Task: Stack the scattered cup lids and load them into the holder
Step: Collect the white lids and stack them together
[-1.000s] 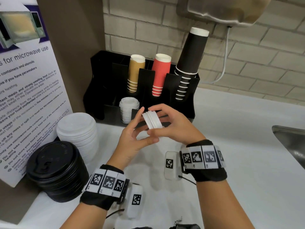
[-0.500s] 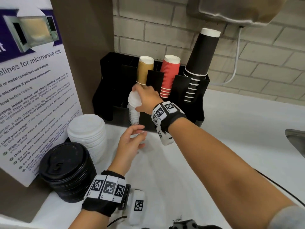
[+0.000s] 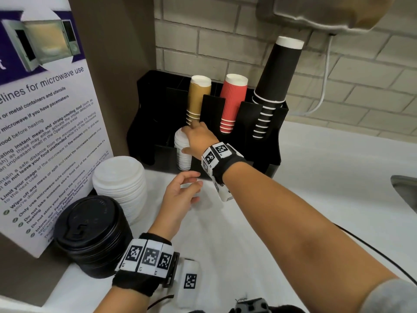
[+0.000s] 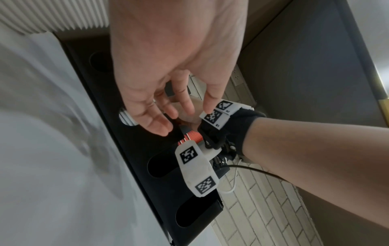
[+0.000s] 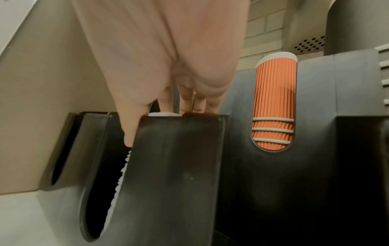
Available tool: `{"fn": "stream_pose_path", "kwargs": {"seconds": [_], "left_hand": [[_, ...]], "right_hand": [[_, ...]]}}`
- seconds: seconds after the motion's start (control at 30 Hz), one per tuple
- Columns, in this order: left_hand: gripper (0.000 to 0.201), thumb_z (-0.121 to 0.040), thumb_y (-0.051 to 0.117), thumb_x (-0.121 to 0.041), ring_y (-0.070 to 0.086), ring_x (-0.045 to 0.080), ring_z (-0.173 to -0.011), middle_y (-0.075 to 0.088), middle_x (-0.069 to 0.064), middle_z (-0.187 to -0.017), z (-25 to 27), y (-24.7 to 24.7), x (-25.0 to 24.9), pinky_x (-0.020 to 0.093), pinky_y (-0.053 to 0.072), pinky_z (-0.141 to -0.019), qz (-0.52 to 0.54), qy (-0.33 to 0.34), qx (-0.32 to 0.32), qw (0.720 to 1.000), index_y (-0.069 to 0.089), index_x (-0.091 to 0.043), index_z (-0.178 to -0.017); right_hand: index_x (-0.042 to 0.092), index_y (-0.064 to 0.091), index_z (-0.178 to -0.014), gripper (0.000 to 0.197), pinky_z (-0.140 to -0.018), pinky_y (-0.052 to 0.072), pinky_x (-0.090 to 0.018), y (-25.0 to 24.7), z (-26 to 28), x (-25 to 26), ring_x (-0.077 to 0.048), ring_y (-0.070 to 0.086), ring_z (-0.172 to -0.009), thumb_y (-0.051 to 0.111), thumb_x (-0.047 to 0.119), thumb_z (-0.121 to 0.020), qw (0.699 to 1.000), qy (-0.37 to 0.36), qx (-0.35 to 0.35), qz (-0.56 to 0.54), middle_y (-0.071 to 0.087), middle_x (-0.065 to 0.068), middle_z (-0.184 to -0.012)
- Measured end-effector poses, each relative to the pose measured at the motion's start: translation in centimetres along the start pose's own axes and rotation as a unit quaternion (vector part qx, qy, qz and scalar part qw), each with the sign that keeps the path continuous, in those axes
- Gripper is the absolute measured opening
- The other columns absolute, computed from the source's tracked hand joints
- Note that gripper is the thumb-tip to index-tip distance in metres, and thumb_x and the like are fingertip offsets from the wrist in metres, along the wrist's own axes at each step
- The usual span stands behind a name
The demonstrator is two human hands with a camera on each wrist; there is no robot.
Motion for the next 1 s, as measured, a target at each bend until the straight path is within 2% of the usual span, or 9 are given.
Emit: {"fn": "stream_pose_path", "kwargs": {"seconds": [0.1, 0.17, 0.27, 0.37, 0.47, 0.53, 0.63, 0.77, 1.0], "left_hand": [[0.016, -0.092, 0.062, -0.012, 0.062, 0.016, -0.09, 0.062, -0.006, -0.093, 0.0, 0.1, 0.0, 0.023, 0.052, -0.072, 0.001, -0.001, 0.002, 1.0, 0.067, -0.023, -0.102], [0.018, -0.092, 0.061, -0.01, 0.062, 0.016, -0.09, 0.062, -0.007, -0.091, -0.1, 0.1, 0.0, 0.025, 0.052, -0.074, 0.003, 0.001, 0.004, 1.0, 0.067, -0.024, -0.102], [0.02, -0.093, 0.059, -0.009, 0.062, 0.014, -0.087, 0.064, -0.013, -0.085, -0.1, 0.1, -0.2, 0.034, 0.052, -0.082, 0.005, 0.0, 0.007, 1.0, 0.067, -0.025, -0.101], [0.019, -0.093, 0.059, -0.011, 0.062, 0.013, -0.086, 0.062, -0.011, -0.088, -0.2, 0.0, -0.3, 0.034, 0.052, -0.082, 0.004, 0.008, 0.01, 1.0, 0.067, -0.025, -0.102], [0.018, -0.093, 0.059, -0.01, 0.062, 0.014, -0.088, 0.061, -0.006, -0.093, -0.2, 0.1, -0.4, 0.026, 0.052, -0.076, 0.015, 0.012, 0.015, 1.0, 0.067, -0.025, -0.101], [0.018, -0.094, 0.059, -0.01, 0.061, 0.014, -0.087, 0.06, -0.003, -0.096, -0.2, 0.2, -0.4, 0.025, 0.052, -0.074, 0.02, 0.01, 0.018, 1.0, 0.067, -0.024, -0.101], [0.018, -0.094, 0.059, -0.01, 0.061, 0.014, -0.086, 0.059, -0.002, -0.097, -0.2, 0.7, -0.4, 0.025, 0.051, -0.072, 0.025, 0.009, 0.027, 0.999, 0.067, -0.024, -0.1], [0.02, -0.093, 0.059, -0.011, 0.062, 0.014, -0.086, 0.061, -0.003, -0.096, -0.1, 1.4, -0.4, 0.027, 0.051, -0.073, 0.02, 0.01, 0.044, 0.999, 0.068, -0.028, -0.097], [0.02, -0.094, 0.06, -0.013, 0.063, 0.013, -0.086, 0.062, -0.005, -0.094, 0.3, 1.7, -0.1, 0.025, 0.051, -0.072, 0.002, 0.005, 0.062, 0.998, 0.069, -0.03, -0.096]], "right_hand": [[0.014, 0.037, -0.143, 0.064, -0.101, 0.039, -0.04, -0.5, 1.4, 0.3, -0.029, 0.036, -0.128, 0.061, 0.039, -0.089, 0.999, -0.002, -0.038, 0.002, 0.039, -0.01, -0.141], [0.015, 0.04, -0.142, 0.06, -0.101, 0.039, -0.041, -1.6, 3.2, 0.1, -0.028, 0.038, -0.126, 0.06, 0.035, -0.089, 0.993, 0.008, -0.099, -0.069, 0.044, -0.01, -0.137], [0.014, 0.051, -0.134, 0.048, -0.096, 0.042, -0.042, -3.3, 6.9, -2.0, -0.029, 0.045, -0.119, 0.06, 0.025, -0.089, 0.953, 0.058, -0.222, -0.196, 0.053, -0.012, -0.126], [0.008, 0.057, -0.125, 0.037, -0.095, 0.043, -0.034, -4.0, 11.7, -6.3, -0.027, 0.055, -0.111, 0.057, 0.014, -0.089, 0.905, 0.148, -0.272, -0.292, 0.059, -0.015, -0.119], [0.013, 0.057, -0.126, 0.033, -0.091, 0.039, -0.025, -2.8, 17.0, -10.9, -0.025, 0.055, -0.112, 0.053, 0.016, -0.093, 0.894, 0.282, -0.177, -0.299, 0.058, -0.013, -0.123], [0.019, 0.054, -0.13, 0.038, -0.099, 0.041, -0.035, -1.1, 20.0, -12.8, -0.027, 0.052, -0.118, 0.056, 0.028, -0.093, 0.895, 0.343, -0.068, -0.276, 0.054, -0.012, -0.131], [0.032, 0.043, -0.139, 0.066, -0.102, 0.041, -0.041, 0.8, 22.6, -13.3, -0.029, 0.042, -0.129, 0.072, 0.043, -0.081, 0.882, 0.385, 0.032, -0.271, 0.043, -0.007, -0.14], [0.036, 0.038, -0.142, 0.085, -0.092, 0.04, -0.034, 2.6, 22.8, -13.0, -0.029, 0.042, -0.127, 0.083, 0.036, -0.07, 0.878, 0.389, 0.062, -0.272, 0.042, -0.009, -0.137], [0.033, 0.041, -0.135, 0.079, -0.075, 0.042, -0.029, 3.9, 22.2, -13.0, -0.022, 0.051, -0.095, 0.083, 0.026, -0.069, 0.882, 0.377, 0.073, -0.274, 0.048, -0.006, -0.118]]}}
Point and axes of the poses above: each hand's wrist, its own z-axis away from the middle knuckle, its own y-axis out of the palm, x = y × z, the point moved 1 cm from there along -z, towards the middle knuckle
